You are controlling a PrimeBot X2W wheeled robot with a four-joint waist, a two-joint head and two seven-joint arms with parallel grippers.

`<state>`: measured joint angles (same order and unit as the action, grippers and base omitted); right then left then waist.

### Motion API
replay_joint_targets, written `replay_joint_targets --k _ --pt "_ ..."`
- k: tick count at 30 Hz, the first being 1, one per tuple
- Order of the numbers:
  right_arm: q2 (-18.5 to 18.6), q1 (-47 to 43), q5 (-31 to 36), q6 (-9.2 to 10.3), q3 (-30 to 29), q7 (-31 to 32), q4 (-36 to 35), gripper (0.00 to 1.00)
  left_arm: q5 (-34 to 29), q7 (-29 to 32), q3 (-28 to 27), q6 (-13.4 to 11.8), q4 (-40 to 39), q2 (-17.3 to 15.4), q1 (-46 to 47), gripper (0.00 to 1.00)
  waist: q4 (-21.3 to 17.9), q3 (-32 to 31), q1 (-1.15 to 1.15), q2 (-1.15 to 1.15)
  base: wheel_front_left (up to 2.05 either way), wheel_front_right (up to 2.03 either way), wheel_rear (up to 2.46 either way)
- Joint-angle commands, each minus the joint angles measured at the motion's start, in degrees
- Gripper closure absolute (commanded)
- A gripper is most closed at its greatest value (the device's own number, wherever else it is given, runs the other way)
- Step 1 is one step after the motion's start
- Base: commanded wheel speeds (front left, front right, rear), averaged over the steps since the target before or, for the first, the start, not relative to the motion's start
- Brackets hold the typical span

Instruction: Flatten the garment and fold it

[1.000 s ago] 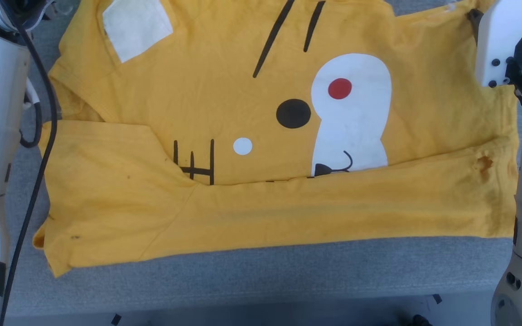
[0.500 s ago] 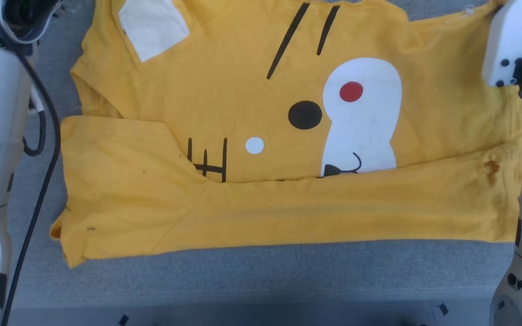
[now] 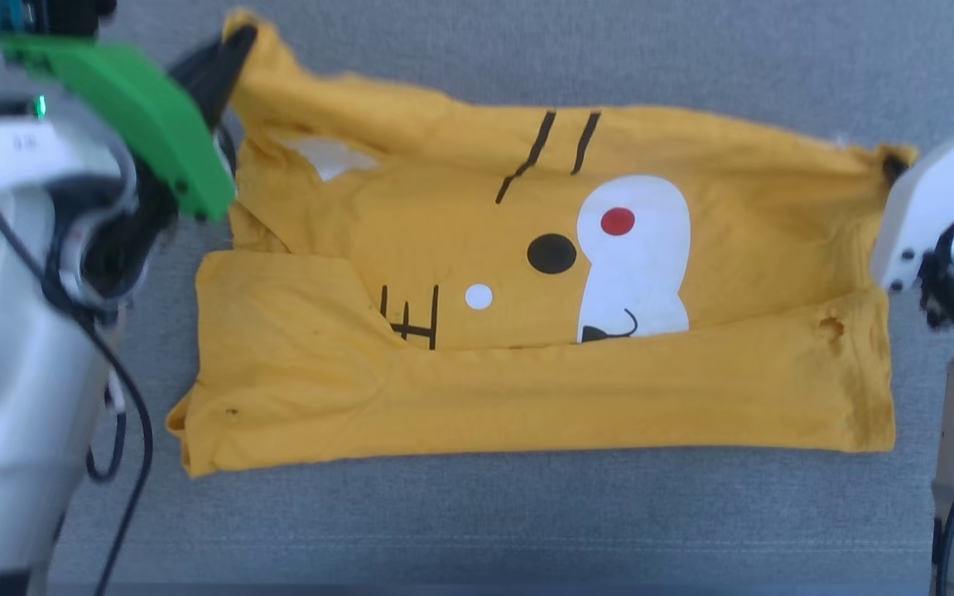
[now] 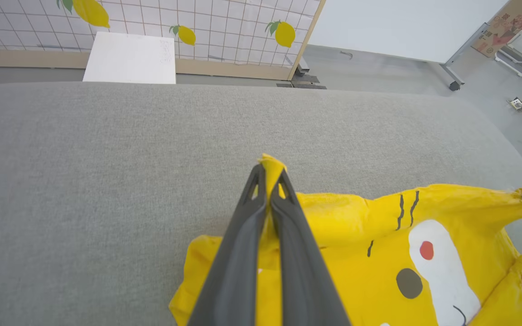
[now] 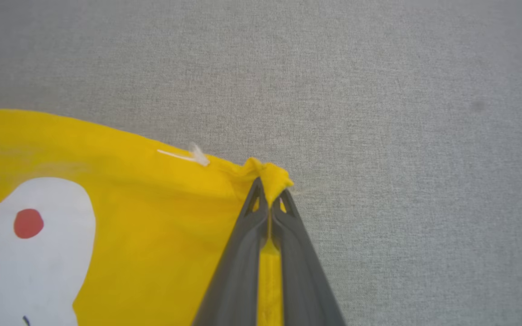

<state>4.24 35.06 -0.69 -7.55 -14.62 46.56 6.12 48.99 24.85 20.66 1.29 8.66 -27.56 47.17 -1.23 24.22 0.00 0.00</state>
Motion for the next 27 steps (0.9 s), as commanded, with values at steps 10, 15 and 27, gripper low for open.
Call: replay_joint_targets --k 10,15,27 --pt "-1.0 -10.0 -3.3 0.06 -1.0 -2.5 1.6 1.00 4.9 -4.2 -5.1 -8.3 -10.4 -1.3 -24.0 1.00 1.7 -9.2 0.00 0.00 0.00 0.00 0.00" --pt "-1.2 -13.1 -3.5 0.06 -1.9 -3.1 3.8 1.00 6.8 -5.7 -6.1 -10.5 -10.4 -0.3 -32.8 1.00 0.8 -10.1 0.00 0.00 0.00 0.00 0.00" --pt "-1.3 -18.3 -5.0 0.06 -1.6 -6.5 14.3 1.00 9.7 -6.4 -5.0 -10.5 2.5 3.2 -39.0 1.00 0.3 -13.7 0.00 0.00 0.00 0.00 0.00"
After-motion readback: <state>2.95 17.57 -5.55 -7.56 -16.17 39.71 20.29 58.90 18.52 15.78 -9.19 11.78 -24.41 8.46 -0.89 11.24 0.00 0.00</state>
